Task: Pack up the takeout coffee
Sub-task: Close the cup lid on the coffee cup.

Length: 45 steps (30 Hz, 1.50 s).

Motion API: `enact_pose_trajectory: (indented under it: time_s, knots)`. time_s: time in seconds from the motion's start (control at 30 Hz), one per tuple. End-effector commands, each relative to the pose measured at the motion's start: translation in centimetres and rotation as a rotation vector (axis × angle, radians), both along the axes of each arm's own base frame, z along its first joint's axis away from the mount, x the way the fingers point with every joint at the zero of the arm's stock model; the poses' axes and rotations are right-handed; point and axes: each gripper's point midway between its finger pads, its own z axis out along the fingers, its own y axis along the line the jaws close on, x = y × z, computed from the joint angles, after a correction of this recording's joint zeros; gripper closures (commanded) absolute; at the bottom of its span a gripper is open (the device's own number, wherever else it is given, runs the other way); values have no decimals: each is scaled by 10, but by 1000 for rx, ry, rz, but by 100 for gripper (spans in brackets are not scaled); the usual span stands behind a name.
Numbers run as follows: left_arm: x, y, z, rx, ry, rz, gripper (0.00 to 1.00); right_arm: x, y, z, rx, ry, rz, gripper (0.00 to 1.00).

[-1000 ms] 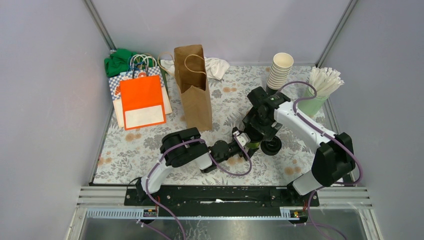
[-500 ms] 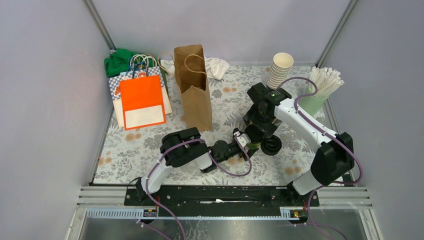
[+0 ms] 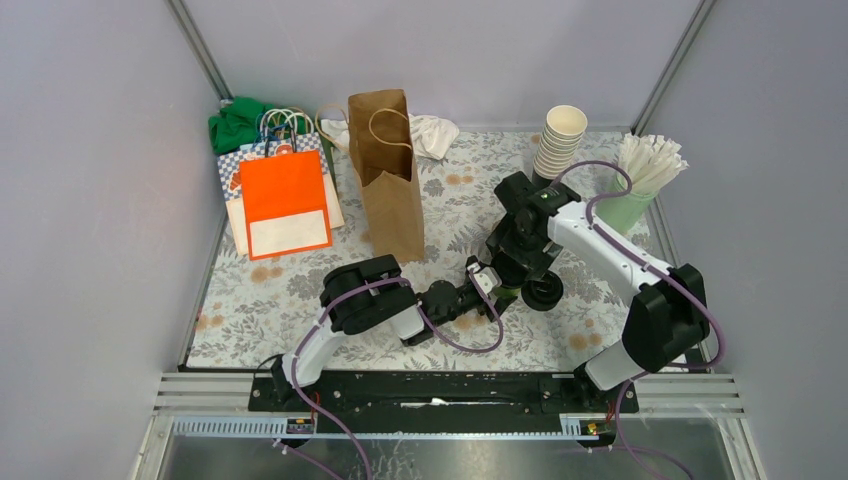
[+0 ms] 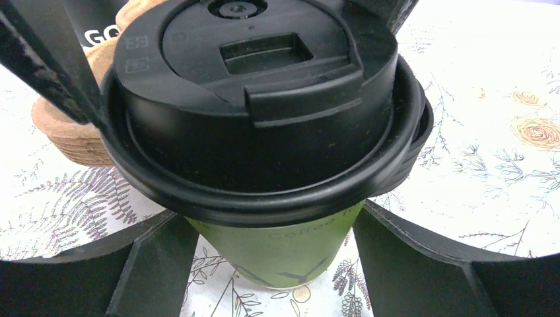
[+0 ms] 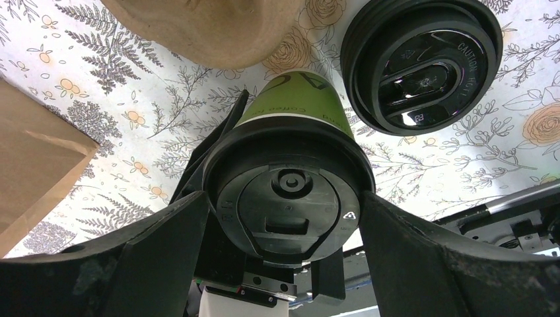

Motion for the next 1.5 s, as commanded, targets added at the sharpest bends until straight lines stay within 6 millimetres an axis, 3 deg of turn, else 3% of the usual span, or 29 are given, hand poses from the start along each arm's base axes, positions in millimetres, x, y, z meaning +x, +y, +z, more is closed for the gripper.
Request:
enact_pose_trajectory:
  time_s: [0.0,0.4,0.8,0.97,1.23,1.47]
  knots:
    - [1,-4,19,-50,-27,-16,14,-12,-7,-28,-38,66,-7,11]
    - [0,-2,18,-49,-30,-13,14,-26,-12,-64,-70,154,-6,19]
    - [0,-3,19,-52,-33,-19,14,-40,-21,-84,-113,221,15,15]
    - [-1,-3,19,-56,-31,-23,14,-39,-21,-86,-122,229,23,15]
    - [-2,-4,20,-57,-30,-30,15,-30,-20,-72,-127,195,16,15]
    - [-2,-5,17,-56,-24,-31,15,-43,-20,-105,-94,208,25,16]
